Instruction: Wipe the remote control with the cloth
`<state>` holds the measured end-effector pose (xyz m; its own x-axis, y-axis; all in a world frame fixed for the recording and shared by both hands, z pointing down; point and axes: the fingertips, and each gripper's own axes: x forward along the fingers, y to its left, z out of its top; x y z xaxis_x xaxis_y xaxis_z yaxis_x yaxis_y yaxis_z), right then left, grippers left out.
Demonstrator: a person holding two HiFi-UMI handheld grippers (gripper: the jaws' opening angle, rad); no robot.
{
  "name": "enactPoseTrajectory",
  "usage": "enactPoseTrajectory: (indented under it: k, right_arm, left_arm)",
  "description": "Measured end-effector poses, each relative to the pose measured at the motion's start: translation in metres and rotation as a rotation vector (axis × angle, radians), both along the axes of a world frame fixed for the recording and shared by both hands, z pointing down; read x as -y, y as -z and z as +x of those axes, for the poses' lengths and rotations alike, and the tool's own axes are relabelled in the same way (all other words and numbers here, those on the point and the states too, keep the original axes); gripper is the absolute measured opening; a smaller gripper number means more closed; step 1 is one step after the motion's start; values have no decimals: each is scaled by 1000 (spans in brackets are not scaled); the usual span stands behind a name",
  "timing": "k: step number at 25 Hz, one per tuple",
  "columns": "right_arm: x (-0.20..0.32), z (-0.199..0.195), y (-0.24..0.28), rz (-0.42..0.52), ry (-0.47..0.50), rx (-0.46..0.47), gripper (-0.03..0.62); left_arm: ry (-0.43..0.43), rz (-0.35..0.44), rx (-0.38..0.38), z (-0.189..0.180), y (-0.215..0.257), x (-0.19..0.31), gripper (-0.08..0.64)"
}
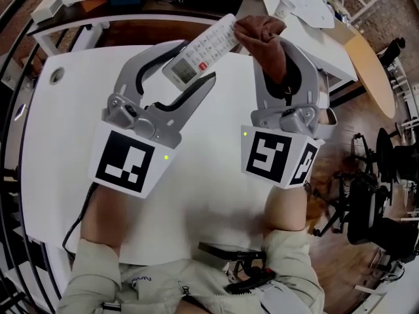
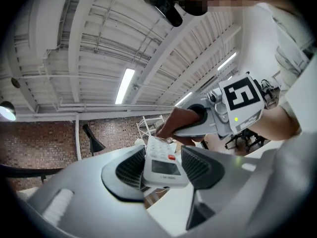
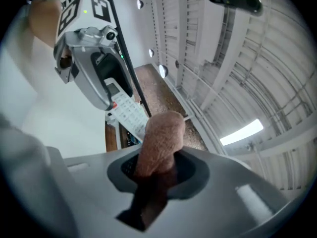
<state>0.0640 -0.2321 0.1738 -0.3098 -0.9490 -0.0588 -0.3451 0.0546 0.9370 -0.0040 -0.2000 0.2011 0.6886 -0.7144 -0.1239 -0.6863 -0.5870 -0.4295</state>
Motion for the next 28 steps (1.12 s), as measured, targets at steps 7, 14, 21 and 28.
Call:
enactPoseTrajectory:
  k: [7, 14, 21, 28]
  right_arm:
    - [-17, -30, -20, -55, 148, -69, 87]
    - [-17, -40, -28, -103, 193, -54, 88]
    - [-5, -32, -36, -166, 197, 19, 89]
    - [9, -23, -36, -214, 211, 176, 92]
  left_arm:
    - [19, -58, -196, -16, 11, 0, 74]
    - [82, -87, -244, -50, 5, 21, 5]
    - [133, -119, -272, -66, 2, 30, 5]
    - [193, -111, -273, -73, 0, 35, 6]
